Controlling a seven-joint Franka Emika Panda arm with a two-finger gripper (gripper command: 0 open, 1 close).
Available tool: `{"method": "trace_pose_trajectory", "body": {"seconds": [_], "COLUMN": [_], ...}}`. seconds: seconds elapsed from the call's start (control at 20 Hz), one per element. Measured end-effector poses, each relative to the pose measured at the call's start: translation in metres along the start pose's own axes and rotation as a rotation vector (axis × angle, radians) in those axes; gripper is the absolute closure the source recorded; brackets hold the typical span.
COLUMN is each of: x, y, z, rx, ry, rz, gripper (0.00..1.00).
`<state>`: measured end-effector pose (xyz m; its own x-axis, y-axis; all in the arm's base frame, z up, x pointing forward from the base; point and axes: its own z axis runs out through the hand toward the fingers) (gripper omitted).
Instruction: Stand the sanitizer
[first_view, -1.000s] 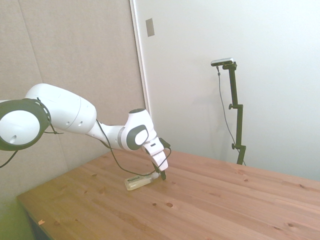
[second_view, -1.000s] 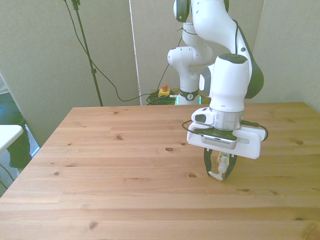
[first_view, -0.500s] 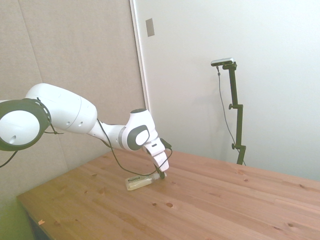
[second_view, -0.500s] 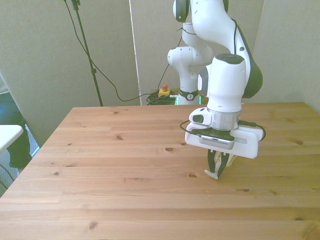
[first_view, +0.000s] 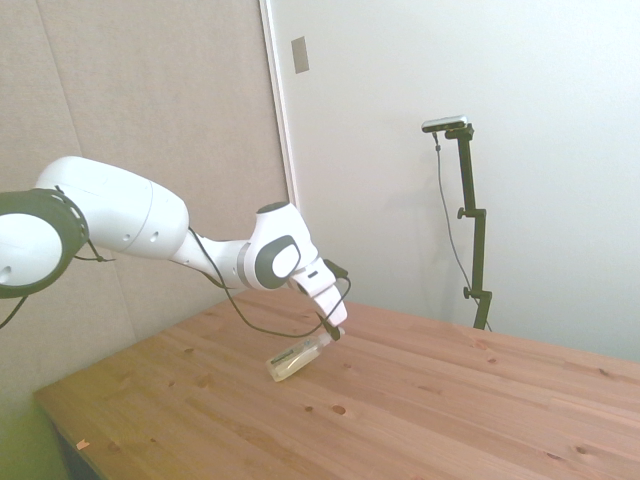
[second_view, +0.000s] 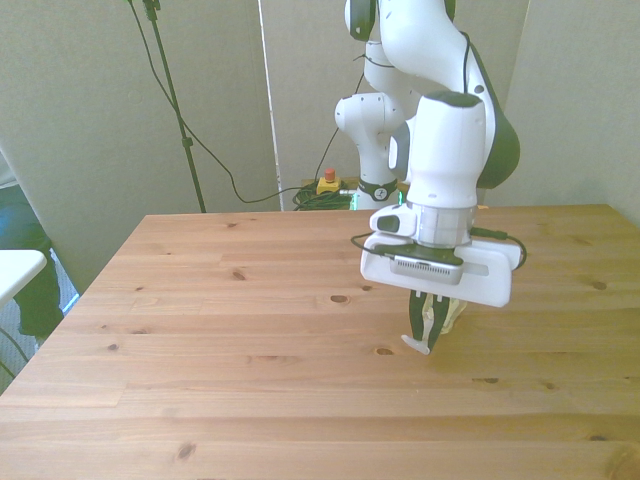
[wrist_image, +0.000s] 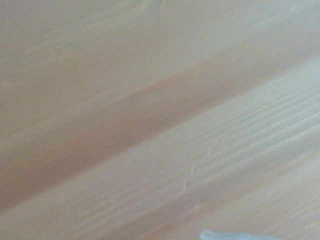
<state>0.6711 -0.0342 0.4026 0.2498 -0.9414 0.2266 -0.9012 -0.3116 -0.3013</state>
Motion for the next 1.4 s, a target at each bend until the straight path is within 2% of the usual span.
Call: {"method": "trace_pose_trajectory", "body": {"seconds": [0.2, 0.6, 0.75, 1.05, 1.4], "x": [0.006, -0.005, -0.006, -0.025, -0.029], "y": [-0.001, 0.006, 0.009, 0.024, 0.035], "z": [-0.055, -0.098, -0.092, -0.052, -0.034], "rx": [0.099, 0.268, 0.300, 0.321, 0.325], "ry": [0.156, 0.476, 0.589, 0.731, 0.760], "rz": [-0.004, 0.034, 0.058, 0.111, 0.127], "gripper": [1.00, 1.00, 1.00, 1.00, 1.00]}}
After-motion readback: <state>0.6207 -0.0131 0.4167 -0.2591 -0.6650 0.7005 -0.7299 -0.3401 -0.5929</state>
